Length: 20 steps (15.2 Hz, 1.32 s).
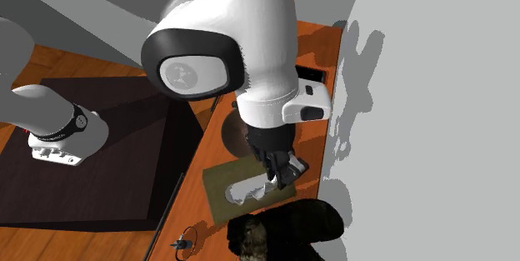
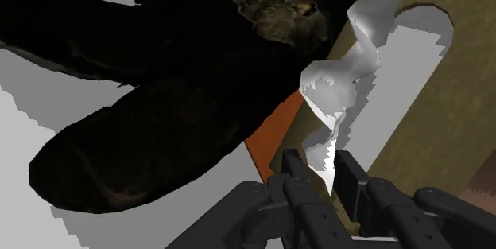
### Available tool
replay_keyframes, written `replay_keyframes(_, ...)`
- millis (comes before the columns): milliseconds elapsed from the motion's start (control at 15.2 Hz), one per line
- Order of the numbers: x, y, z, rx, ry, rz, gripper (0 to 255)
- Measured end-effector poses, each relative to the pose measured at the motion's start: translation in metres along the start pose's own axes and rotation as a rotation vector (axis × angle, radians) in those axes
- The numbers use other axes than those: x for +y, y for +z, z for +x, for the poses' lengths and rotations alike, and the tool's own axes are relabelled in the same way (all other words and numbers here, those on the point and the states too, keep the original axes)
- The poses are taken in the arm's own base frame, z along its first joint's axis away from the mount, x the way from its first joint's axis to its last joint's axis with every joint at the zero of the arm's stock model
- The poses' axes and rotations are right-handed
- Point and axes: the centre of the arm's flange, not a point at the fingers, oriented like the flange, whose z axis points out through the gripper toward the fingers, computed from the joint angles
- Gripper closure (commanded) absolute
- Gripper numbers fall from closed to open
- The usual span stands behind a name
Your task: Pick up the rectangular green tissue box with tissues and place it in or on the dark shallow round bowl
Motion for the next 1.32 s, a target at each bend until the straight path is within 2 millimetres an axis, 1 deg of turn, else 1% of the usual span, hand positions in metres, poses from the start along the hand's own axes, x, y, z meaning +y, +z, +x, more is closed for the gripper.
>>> replay_keyframes(264, 0.007, -0.021, -0.002, 0.001, 0.001, -0.002, 255)
replay_keyframes(330, 0.009, -0.023, -0.004, 0.001, 0.001, -0.002, 255)
replay_keyframes(462, 0.002, -0.033, 0.004, 0.001, 0.001, -0.003, 255)
replay_keyframes(528, -0.008, -0.042, 0.007, 0.001, 0.000, -0.003, 255)
replay_keyframes(594, -0.016, -0.050, 0.017, 0.002, 0.000, -0.004, 255)
replay_keyframes(792, -0.040, -0.074, 0.035, 0.002, 0.001, -0.004, 255)
replay_keyframes(924, -0.053, -0.093, 0.052, 0.003, 0.001, -0.004, 255)
replay_keyframes(1122, -0.077, -0.114, 0.071, 0.002, 0.001, -0.004, 255)
replay_keyframes(1254, -0.099, -0.130, 0.085, 0.002, 0.000, -0.004, 255)
replay_keyframes(1320, -0.104, -0.133, 0.090, 0.002, 0.000, -0.004, 255)
